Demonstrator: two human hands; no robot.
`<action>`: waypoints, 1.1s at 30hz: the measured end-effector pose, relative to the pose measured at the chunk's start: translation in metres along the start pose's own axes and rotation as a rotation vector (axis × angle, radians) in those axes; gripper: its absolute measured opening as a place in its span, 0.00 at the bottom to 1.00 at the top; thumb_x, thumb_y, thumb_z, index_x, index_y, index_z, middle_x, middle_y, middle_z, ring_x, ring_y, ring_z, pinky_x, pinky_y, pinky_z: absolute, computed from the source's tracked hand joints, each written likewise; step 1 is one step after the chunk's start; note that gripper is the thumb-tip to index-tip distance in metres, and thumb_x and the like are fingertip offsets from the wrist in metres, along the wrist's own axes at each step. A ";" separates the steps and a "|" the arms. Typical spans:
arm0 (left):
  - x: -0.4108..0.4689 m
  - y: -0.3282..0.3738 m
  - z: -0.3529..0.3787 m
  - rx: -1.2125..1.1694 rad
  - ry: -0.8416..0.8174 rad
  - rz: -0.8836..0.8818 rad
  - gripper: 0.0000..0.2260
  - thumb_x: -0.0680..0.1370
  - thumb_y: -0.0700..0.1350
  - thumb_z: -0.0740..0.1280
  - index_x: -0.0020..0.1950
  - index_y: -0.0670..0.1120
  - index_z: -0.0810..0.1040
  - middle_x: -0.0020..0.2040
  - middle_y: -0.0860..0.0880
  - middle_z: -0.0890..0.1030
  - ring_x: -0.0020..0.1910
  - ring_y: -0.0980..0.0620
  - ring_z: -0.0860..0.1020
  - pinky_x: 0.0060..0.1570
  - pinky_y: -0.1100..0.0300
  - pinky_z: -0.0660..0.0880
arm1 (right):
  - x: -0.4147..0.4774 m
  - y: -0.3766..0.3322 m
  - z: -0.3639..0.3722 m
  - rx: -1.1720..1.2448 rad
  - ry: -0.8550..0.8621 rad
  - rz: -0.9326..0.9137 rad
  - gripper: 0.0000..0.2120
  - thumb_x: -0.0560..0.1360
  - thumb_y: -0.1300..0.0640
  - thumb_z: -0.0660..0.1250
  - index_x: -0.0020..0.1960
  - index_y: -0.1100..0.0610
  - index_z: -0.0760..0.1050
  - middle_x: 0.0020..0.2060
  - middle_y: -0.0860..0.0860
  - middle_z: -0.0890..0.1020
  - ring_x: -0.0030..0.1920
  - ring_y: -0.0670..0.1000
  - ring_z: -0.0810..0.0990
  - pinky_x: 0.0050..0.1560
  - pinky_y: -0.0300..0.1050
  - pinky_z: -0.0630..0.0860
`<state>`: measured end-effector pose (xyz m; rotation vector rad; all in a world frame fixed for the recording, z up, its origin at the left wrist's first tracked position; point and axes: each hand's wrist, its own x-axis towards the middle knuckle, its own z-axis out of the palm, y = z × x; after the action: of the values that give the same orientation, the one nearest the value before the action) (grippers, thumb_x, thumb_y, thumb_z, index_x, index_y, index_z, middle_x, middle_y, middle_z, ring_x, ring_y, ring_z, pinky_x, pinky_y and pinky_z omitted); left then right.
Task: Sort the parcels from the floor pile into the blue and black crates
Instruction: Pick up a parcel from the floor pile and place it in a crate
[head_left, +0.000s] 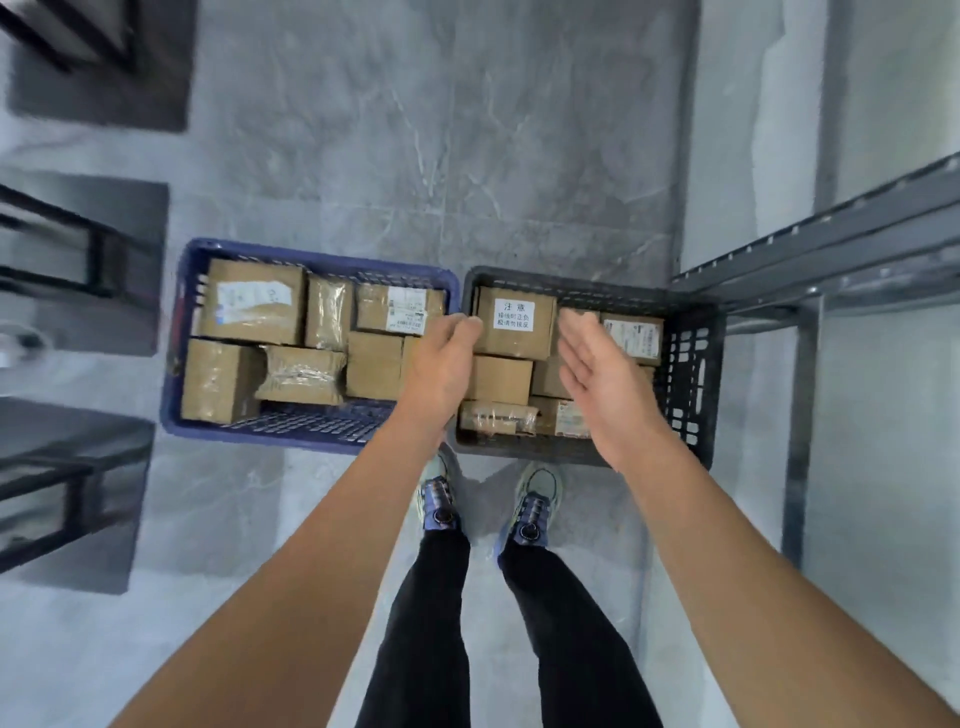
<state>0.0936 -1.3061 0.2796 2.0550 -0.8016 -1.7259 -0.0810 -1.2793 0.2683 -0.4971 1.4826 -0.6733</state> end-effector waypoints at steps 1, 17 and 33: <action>-0.014 0.018 -0.013 -0.021 0.013 0.033 0.11 0.85 0.52 0.60 0.63 0.51 0.77 0.52 0.61 0.75 0.58 0.55 0.75 0.62 0.54 0.69 | -0.015 -0.021 0.007 -0.007 -0.010 -0.034 0.29 0.86 0.38 0.55 0.83 0.49 0.60 0.80 0.43 0.66 0.79 0.44 0.64 0.80 0.47 0.59; -0.269 0.133 -0.165 -0.336 0.212 0.419 0.24 0.83 0.61 0.60 0.78 0.59 0.65 0.78 0.57 0.66 0.77 0.53 0.64 0.78 0.46 0.61 | -0.230 -0.244 0.094 -0.185 -0.268 -0.457 0.36 0.79 0.30 0.51 0.83 0.44 0.58 0.81 0.39 0.61 0.80 0.40 0.59 0.82 0.49 0.55; -0.478 0.029 -0.176 -0.672 0.744 0.413 0.34 0.78 0.72 0.59 0.80 0.57 0.66 0.79 0.55 0.66 0.77 0.52 0.64 0.78 0.43 0.61 | -0.361 -0.233 0.153 -0.473 -0.891 -0.589 0.37 0.79 0.31 0.50 0.84 0.45 0.56 0.82 0.42 0.60 0.80 0.42 0.59 0.76 0.41 0.58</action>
<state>0.2103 -1.0528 0.7066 1.6831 -0.3007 -0.7455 0.0594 -1.2187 0.6981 -1.4241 0.6131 -0.4303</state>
